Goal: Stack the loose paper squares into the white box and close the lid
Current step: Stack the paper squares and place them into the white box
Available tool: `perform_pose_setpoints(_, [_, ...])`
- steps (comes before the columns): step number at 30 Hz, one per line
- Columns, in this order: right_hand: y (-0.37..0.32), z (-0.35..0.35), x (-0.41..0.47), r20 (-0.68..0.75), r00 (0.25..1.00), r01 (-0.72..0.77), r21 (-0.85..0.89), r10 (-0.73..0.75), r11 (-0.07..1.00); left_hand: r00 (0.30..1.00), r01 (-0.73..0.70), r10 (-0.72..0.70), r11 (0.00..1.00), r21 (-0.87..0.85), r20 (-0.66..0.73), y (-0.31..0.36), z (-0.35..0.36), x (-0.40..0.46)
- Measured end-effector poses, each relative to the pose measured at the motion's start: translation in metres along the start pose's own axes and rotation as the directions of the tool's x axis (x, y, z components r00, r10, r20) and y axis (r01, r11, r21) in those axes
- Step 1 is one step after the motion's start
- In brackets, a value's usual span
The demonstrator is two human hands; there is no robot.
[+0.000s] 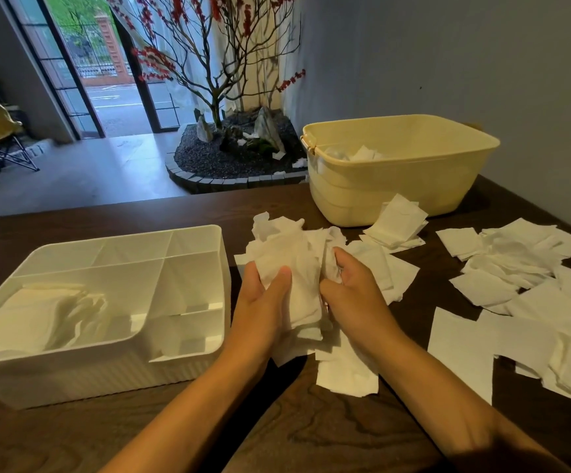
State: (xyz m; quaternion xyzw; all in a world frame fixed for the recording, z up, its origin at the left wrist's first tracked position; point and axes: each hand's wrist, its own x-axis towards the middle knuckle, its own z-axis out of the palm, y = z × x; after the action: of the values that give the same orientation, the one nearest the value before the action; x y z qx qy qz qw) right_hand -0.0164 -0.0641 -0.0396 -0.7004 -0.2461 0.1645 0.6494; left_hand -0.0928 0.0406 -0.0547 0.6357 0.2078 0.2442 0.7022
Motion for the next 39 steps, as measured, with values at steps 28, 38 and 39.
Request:
perform_pose_setpoints(28, [-0.001,0.062,-0.089,0.187,0.981,0.061,-0.027,-0.055,0.998,0.907,-0.421,0.201,0.418,0.805,0.37,0.058,-0.128,-0.1])
perform_pose_setpoints(38, [0.005,0.081,-0.093,0.241,0.968,0.102,-0.136,-0.067,0.985,0.992,-0.079,0.048,0.958,0.275,0.118,0.01,-0.146,-0.122])
perform_pose_setpoints(39, [0.002,0.085,-0.093,0.233,0.969,0.116,-0.14,-0.081,0.983,0.991,-0.107,0.08,0.955,0.277,0.107,0.009,-0.143,-0.119])
